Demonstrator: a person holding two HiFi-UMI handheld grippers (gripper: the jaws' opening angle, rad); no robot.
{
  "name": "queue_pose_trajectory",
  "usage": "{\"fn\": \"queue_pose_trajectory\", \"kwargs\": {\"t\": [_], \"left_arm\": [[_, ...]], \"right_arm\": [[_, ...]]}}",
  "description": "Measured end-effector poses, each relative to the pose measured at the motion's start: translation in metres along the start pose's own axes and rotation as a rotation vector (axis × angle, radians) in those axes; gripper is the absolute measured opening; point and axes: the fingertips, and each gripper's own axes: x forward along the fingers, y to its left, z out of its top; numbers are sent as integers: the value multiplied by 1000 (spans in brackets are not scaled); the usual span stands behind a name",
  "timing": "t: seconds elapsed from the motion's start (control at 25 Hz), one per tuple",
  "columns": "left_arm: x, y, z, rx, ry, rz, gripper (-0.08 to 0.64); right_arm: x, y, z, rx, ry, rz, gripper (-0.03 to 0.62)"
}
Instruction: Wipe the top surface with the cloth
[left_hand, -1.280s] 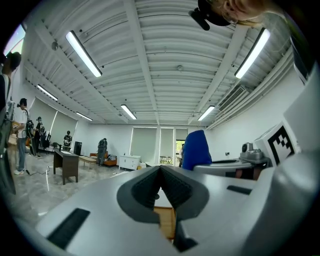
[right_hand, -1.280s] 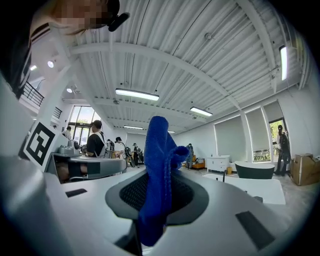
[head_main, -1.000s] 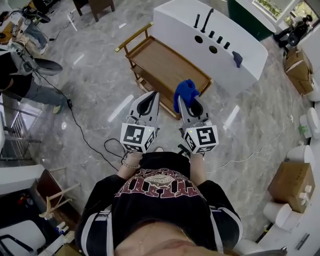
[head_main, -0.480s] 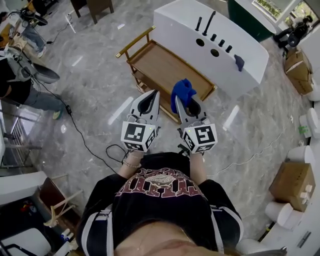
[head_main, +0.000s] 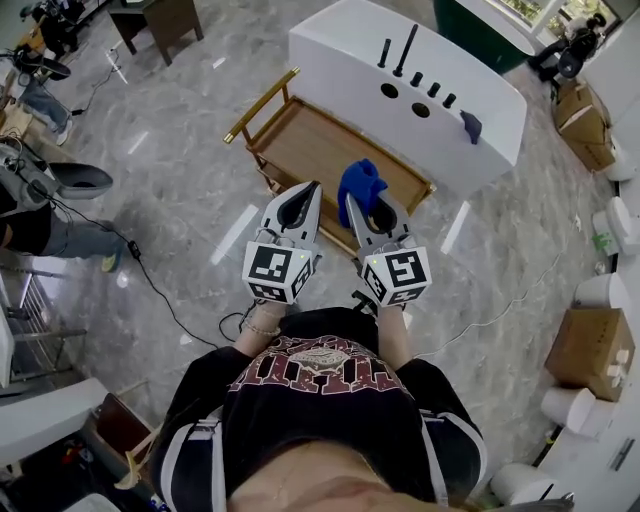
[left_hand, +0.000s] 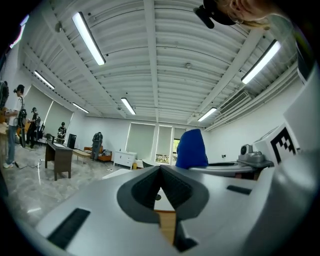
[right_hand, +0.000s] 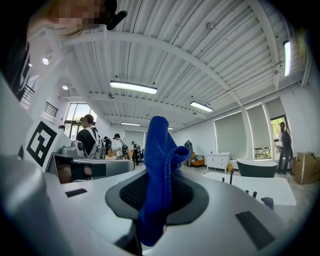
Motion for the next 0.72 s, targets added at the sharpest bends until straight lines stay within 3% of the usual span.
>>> {"fn": "queue_pose_trajectory", "kwargs": {"t": [0.36, 0.72], "left_arm": [[0, 58, -4, 7, 36, -50, 48], [-2, 88, -1, 14, 46, -71, 49]], "right_arm": [[57, 31, -9, -4, 27, -20, 88], [85, 45, -10, -8, 55, -57, 88]]}}
